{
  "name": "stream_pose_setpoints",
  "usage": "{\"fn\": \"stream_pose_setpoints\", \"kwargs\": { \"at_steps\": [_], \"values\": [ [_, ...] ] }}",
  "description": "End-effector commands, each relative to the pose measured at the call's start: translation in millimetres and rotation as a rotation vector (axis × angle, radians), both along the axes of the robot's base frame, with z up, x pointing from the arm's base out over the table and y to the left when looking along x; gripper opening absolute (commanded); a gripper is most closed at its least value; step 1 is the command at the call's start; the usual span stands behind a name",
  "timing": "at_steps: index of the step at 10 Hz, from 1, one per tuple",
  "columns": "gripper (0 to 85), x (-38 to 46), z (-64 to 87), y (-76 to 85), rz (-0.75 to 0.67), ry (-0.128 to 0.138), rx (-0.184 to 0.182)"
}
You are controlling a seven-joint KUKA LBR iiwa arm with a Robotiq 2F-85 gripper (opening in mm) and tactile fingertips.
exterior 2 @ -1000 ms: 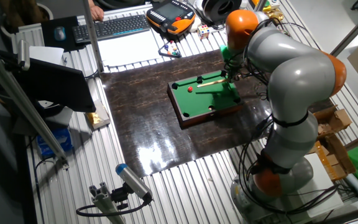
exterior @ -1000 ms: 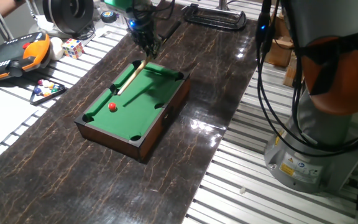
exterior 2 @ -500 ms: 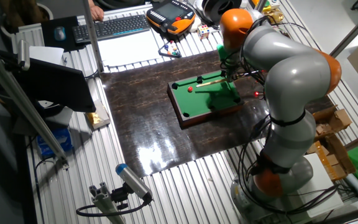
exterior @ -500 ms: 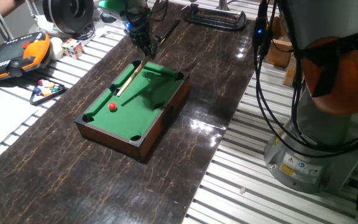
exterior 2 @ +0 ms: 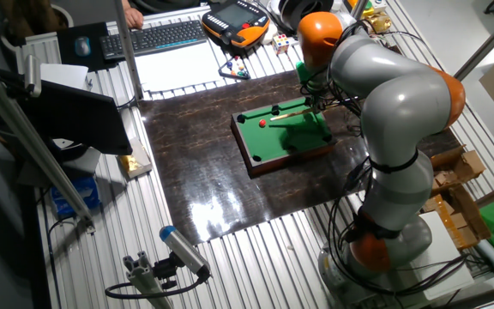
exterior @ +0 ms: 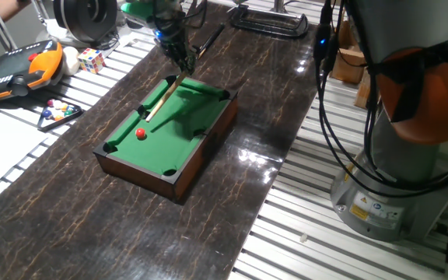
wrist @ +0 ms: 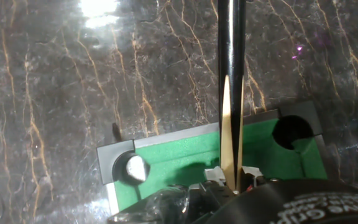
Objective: Hit the pool ball
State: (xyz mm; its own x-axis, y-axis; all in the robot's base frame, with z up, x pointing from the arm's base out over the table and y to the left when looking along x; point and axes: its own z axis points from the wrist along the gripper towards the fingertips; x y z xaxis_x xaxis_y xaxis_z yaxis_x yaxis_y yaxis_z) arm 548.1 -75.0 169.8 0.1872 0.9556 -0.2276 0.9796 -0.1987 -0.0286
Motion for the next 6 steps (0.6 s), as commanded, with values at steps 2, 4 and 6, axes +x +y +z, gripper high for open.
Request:
{"fn": "stream_pose_setpoints", "kwargs": {
  "at_steps": [2,4,6],
  "values": [
    [0.7,0.3,-0.7,0.6,0.003,0.001,-0.005],
    [0.7,1.3,-2.7,1.9,0.001,-0.001,-0.015],
    [0.7,1.6,-4.0,2.0,-0.001,0.000,-0.018]
  ]
}}
